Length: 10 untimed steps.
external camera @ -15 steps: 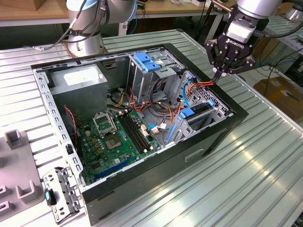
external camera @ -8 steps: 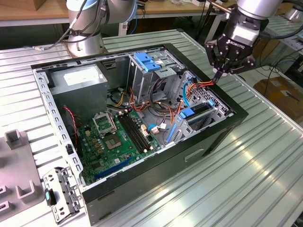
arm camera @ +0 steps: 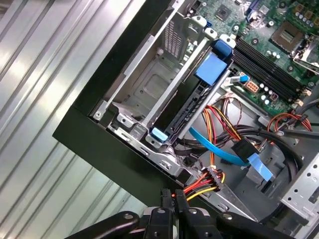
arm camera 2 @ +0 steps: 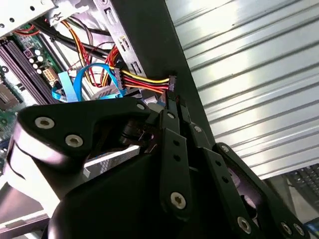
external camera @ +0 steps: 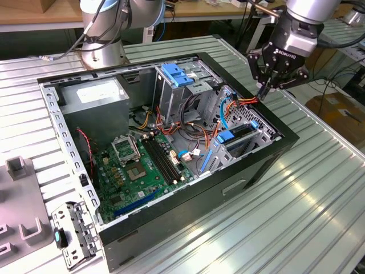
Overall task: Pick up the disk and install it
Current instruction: 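Insert the first disk wire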
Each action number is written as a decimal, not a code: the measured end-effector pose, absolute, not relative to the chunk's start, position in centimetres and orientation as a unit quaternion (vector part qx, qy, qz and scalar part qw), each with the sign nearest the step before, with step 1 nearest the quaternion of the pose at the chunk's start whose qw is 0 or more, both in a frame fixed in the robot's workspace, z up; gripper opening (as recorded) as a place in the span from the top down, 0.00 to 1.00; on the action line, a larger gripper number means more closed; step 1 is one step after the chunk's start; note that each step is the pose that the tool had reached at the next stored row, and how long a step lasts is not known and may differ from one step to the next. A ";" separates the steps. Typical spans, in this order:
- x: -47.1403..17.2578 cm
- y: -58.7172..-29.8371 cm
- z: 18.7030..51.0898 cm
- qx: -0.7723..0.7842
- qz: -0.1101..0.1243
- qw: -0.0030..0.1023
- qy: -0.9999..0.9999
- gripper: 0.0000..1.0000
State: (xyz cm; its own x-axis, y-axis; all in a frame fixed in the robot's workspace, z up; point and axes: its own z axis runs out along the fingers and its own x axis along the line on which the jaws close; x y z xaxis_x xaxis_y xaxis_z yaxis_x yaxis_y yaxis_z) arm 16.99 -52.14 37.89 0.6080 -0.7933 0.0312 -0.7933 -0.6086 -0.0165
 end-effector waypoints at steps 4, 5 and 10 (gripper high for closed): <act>17.0 -52.1 37.8 -0.913 -0.018 0.001 0.408 0.81; 17.0 -52.1 37.7 -0.916 -0.018 0.002 0.400 0.75; 17.1 -52.1 37.5 -0.933 -0.018 0.002 0.360 0.67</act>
State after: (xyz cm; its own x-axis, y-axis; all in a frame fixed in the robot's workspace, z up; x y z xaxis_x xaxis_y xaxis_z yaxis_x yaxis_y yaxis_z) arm 17.12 -52.10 37.46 0.7396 -0.6723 0.0318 -0.6721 -0.7403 -0.0173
